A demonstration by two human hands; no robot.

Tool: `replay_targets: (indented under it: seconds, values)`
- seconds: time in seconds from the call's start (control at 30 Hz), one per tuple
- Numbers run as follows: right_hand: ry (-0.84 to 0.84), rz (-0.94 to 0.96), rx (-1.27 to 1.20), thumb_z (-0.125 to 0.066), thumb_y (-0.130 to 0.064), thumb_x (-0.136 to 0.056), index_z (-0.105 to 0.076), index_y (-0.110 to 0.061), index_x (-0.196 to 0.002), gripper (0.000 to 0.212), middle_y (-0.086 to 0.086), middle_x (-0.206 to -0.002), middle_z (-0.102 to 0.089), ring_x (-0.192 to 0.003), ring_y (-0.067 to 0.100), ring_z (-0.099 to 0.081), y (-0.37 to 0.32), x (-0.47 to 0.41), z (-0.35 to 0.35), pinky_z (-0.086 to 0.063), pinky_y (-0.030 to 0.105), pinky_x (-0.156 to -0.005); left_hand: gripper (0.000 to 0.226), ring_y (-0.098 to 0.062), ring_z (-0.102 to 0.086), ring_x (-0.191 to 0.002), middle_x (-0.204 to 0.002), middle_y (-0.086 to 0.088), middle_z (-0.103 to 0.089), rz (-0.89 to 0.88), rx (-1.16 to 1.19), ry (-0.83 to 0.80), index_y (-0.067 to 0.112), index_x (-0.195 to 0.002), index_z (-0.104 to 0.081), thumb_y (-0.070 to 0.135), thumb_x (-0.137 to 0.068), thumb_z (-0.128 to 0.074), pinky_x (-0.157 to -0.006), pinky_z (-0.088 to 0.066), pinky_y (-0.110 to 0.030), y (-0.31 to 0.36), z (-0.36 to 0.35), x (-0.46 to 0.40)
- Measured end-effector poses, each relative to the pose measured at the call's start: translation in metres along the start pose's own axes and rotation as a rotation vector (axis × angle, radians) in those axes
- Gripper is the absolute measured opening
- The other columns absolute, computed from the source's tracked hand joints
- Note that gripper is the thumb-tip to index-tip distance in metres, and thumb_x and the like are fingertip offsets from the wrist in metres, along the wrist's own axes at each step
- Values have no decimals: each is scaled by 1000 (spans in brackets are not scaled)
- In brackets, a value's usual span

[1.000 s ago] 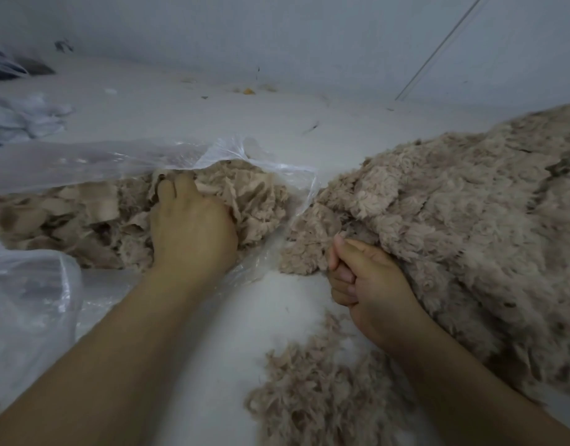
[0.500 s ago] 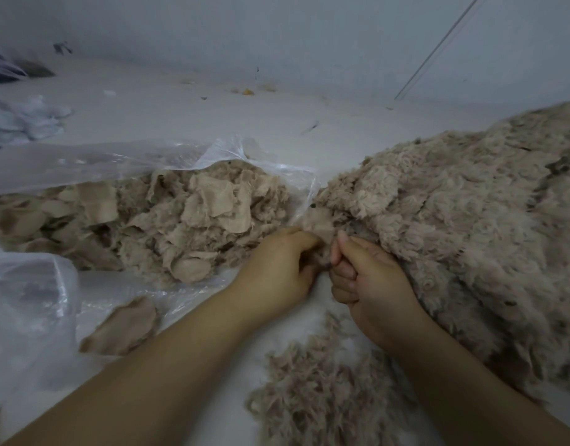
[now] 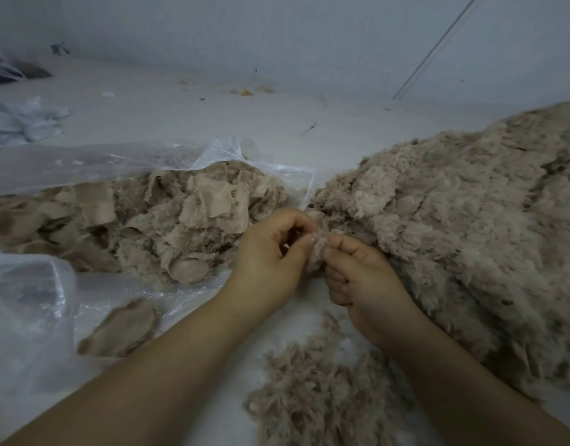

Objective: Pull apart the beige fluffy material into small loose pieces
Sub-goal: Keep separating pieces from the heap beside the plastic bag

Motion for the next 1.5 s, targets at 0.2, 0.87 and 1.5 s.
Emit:
replay_targets:
  seconds: [0.2,0.87,1.5]
  values:
    - [156,-41,-114,-48,-10,-100,-56,-12,-78,24,-7,-48,-33,-39,4,-22,2,1,8,-23,16,-35,6,-5,-43,-58,-66,11,-48,-4,-47,165,13,-83,-56,11,-88,-54,-54,-37,-20,-9,17,-6]
    - [92,-17,-115,-62,-28,-92,-64,-25,-59,33,-7,-49,-32,-38,5,-23,-2,2,3,-24,17,-36,8,-20,-68,-78,-84,-10,-70,-47,133,115,4,-86,-70,1,-83,-64,-68,-56,-29,11,7,6]
    - [92,23,-105,-65,-26,-80,-68,-7,-101,29,-6,-54,-41,-41,4,-26,-3,4,4,-26,17,-39,28,-12,-61,-71,-86,-4,-65,261,220,200,15,-92,-65,-11,-85,-63,-64,-51,-23,-14,13,1]
Point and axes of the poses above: each hand's wrist, its own x-axis away from the middle knuckle, its own z-axis out of the back of the hand, y = z × x, the point moved 5 cm from there along -x, towards the middle knuckle
